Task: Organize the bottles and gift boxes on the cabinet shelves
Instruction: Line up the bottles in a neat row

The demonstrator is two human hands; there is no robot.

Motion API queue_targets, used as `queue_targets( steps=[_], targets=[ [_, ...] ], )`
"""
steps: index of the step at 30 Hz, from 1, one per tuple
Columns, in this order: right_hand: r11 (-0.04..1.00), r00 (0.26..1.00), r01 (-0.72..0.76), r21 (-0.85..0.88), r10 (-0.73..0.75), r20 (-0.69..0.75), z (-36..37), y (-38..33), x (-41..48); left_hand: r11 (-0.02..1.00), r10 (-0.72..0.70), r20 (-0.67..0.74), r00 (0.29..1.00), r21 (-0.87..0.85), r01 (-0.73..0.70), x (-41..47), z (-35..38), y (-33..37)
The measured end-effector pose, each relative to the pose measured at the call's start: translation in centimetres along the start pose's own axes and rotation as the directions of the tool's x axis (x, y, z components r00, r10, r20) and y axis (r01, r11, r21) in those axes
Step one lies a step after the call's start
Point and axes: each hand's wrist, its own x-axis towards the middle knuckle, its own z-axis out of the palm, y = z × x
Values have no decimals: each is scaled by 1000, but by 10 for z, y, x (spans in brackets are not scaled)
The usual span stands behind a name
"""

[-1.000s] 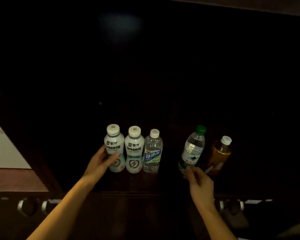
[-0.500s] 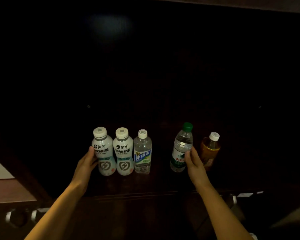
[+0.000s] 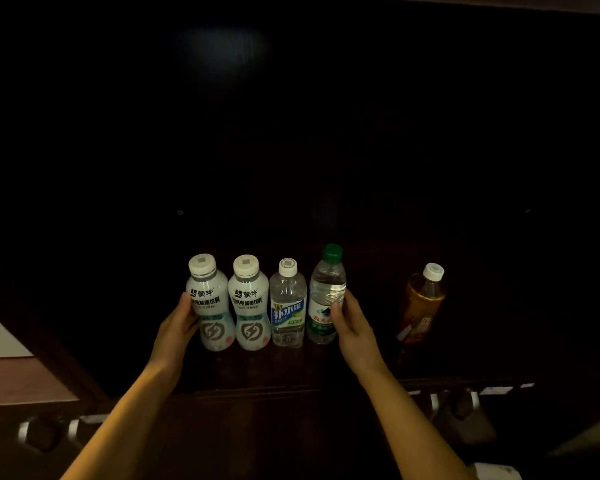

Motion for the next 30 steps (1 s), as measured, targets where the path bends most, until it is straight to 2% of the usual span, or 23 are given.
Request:
queue_targets(
  steps=[8,11,14,17,20,22,23,27,30],
  targets=[
    [1000,1000,-8,-18,8,19,-3,0,-6,1000,19,-22,1000,2,-19,-4,4,1],
    [1000,996,-20,-4,20,-92,-19,1,-19,1000,16,-21,1000,3,-16,-4,3,1],
    [994,973,57,-94,-76,-220,-47,-2,-37,1000,17,-24,1000,14,-16,-4,3,-1],
    [967,917,156,-201,-217,-334,-80,-6,-51,999,24,-26,999,23,-23,-3,5,-2],
    [966,817,160,-201,-244,-522,-111,-2,-52,999,29,-29,999,26,-29,-3,7,-3],
    [976,760,127,-178,-211,-615,-128,1,-45,999,31,-32,999,23,-30,-4,7,-3],
    [986,766,101,-133,-163,-622,-135,0,-39,999,33,-32,999,23,-32,-5,8,-2],
    [988,872,-104,113,146,-467,-145,1,-16,999,35,-31,999,26,-34,-7,8,-1],
    [975,916,-177,132,212,-340,-140,8,-8,998,46,-30,998,33,-45,-8,9,0]
  ],
)
